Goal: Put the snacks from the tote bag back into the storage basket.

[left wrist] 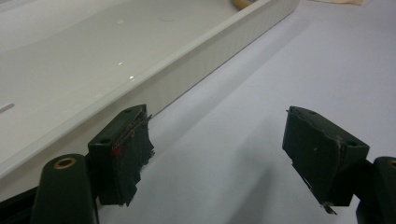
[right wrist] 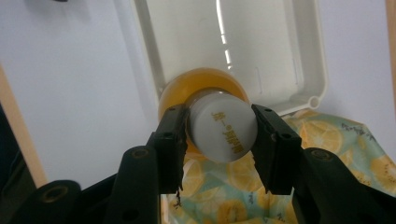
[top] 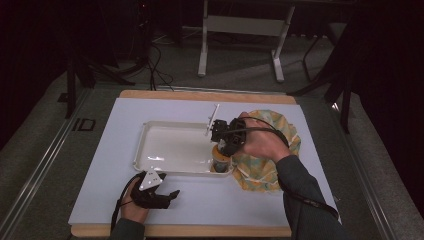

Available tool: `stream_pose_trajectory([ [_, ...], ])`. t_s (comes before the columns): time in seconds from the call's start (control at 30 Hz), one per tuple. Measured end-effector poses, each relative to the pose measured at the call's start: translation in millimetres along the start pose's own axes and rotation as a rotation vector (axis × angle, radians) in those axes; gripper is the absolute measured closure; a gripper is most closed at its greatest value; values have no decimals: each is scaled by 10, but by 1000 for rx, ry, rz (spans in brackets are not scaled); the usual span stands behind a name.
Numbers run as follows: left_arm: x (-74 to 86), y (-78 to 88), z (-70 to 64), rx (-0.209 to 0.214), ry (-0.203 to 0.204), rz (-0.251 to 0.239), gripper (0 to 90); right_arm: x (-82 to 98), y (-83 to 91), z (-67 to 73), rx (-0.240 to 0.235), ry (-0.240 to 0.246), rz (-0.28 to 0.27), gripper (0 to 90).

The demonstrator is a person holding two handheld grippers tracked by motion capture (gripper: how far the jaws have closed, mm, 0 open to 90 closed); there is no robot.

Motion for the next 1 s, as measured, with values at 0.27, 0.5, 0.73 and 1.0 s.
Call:
stream_pose_trajectory([
  [0.27, 1, -2, 1, -1, -2, 1, 234, -30, 13, -34, -1, -15, -64, 501],
  [0.5, 3, -1, 2, -2, -3, 3, 234, -99, 60, -57, 22, -26, -116, 471],
  [0.73, 1, -2, 1, 0, -1, 2, 234, -193, 164, -38, 25, -40, -200, 460],
  [1.0, 1, -1, 4, -2, 3, 2, 234, -220, 227, -1, 45, -16, -227, 439],
])
Point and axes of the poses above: each handheld gripper's, and its own axes: y roughly backward along the jaws, x roughly out of its underside, z roughly to its left, the point moved 10 cm from there along -y, roughly forward along the jaws, and after that the axes turned 12 degrees about -x, right-handed, at the moved point
